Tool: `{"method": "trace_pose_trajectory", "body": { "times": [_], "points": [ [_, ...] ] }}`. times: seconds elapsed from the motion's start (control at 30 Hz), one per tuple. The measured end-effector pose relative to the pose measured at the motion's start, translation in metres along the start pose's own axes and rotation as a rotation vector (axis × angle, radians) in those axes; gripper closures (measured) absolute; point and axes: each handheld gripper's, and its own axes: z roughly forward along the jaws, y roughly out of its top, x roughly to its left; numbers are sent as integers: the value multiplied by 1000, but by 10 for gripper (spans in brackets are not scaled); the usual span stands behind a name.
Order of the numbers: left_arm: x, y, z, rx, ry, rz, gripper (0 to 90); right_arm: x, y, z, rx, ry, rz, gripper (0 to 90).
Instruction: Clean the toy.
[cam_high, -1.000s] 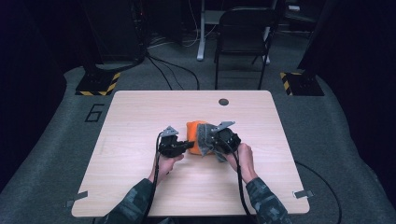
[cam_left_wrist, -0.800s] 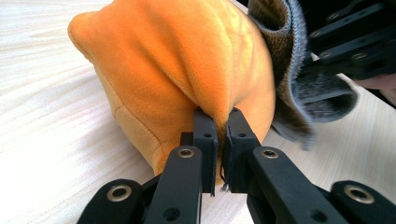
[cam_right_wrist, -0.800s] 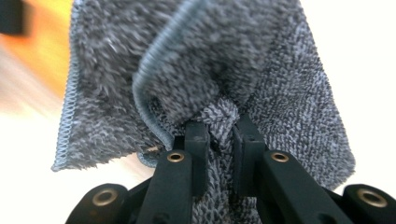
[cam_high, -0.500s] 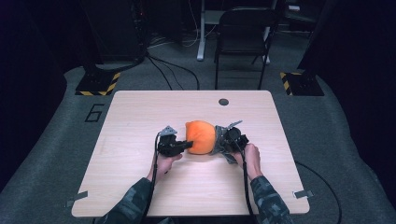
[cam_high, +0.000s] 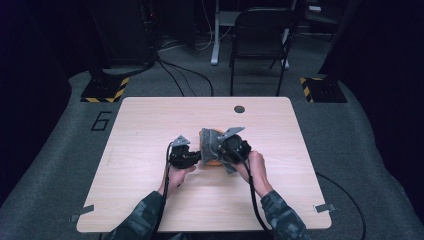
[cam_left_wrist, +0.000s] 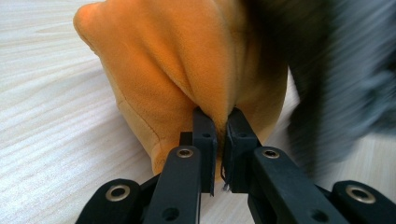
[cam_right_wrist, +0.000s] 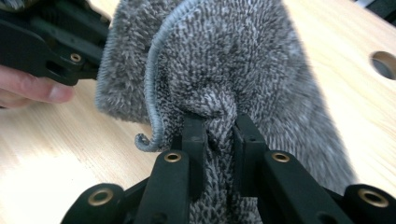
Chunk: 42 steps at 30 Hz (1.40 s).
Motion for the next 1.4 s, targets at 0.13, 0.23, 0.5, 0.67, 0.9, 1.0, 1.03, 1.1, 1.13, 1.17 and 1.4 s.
{"method": "trace_pose_trajectory", "body": {
  "times": [0.13,0.23,0.5,0.67,0.9,1.0,1.03,1.1,1.13,1.17,1.4],
  "points": [
    [0,0,0,1,-3,0,850,-1,-3,11,11,-16,-10,783],
    [-3,0,1,6,-4,20,850,-7,-8,10,13,-7,21,784],
    [-5,1,3,3,-15,19,850,-29,-22,6,50,-16,84,781],
    [-4,2,3,9,-20,20,850,-44,-34,11,82,-40,129,778],
    [-2,2,2,14,-19,25,849,-61,-50,27,145,-71,181,773],
    [0,1,1,15,-20,15,848,-67,-59,38,190,-76,218,770],
    [0,1,1,17,-21,14,848,-68,-61,41,197,-77,235,768],
    [1,1,1,17,-21,15,847,-70,-61,39,201,-68,226,768],
    [1,1,1,16,-20,17,847,-69,-59,36,205,-82,234,769],
    [2,0,1,14,-19,15,846,-69,-56,31,199,-89,224,770],
    [2,0,1,13,-22,12,844,-59,-26,-16,43,-67,180,771]
  ]
}}
